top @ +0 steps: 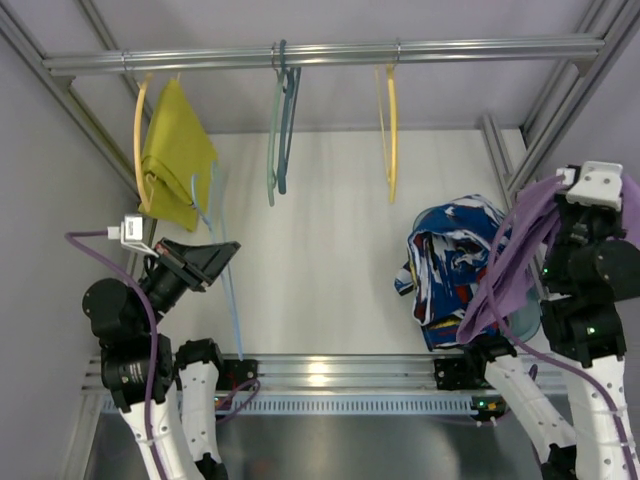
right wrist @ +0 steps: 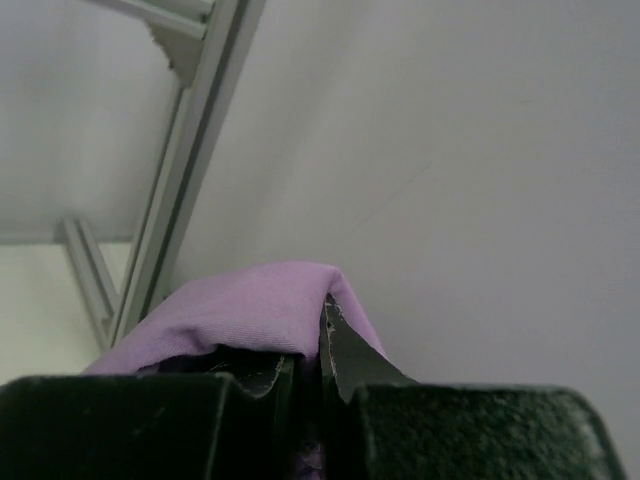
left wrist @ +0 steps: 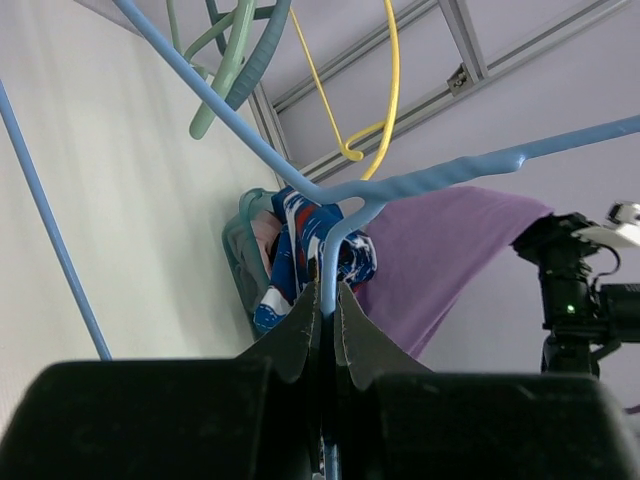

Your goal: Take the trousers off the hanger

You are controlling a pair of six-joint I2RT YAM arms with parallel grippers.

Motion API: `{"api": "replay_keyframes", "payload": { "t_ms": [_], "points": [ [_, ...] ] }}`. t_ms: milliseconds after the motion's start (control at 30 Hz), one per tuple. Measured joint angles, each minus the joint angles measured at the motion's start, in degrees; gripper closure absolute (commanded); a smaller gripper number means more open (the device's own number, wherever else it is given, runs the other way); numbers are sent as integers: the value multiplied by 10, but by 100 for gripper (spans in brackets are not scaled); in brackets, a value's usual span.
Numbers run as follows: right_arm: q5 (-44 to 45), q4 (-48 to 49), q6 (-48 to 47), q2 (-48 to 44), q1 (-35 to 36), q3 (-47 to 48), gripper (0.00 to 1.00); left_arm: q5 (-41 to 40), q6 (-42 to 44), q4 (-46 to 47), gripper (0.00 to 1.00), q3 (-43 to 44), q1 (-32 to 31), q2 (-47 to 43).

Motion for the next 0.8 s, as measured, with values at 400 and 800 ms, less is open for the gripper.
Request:
{"api": "replay_keyframes", "payload": {
  "t_ms": [400, 800],
  "points": [
    [-155, -127, 185, 117, -2, -100, 100, -3, 0, -3, 100, 29, 0, -5],
    [-328, -219, 259, 194, -3, -122, 100, -10, 7, -2, 100, 62, 0, 14]
  ]
}}
